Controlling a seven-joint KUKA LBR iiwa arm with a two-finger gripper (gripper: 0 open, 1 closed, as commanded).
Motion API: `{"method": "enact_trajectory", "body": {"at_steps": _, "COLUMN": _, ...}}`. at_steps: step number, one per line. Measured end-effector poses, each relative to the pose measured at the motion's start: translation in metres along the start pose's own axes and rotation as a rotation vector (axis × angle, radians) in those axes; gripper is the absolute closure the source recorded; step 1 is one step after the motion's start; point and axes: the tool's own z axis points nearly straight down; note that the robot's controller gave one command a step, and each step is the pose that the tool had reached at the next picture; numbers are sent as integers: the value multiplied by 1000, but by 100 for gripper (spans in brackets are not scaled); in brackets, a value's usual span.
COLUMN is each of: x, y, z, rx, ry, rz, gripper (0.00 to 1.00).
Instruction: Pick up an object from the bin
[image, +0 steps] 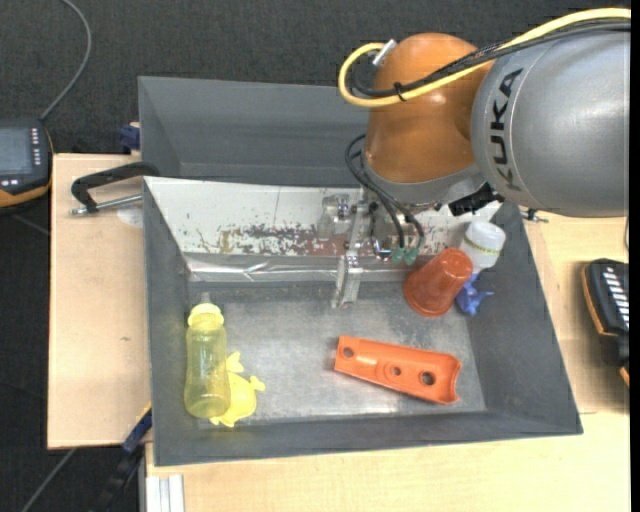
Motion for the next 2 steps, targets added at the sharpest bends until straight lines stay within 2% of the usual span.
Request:
{"method": "enact_trajectory", "body": {"at_steps": 1, "x": -1, "y": 0, "z": -5, "rx": -1, "ry": -8, "rz": 1, "gripper": 0}}
{"method": "enact_trajectory", "body": {"at_steps": 2, "x": 56, "y": -54, "z": 41, "rx": -2, "ry": -8, "rz": -39, "gripper": 0}}
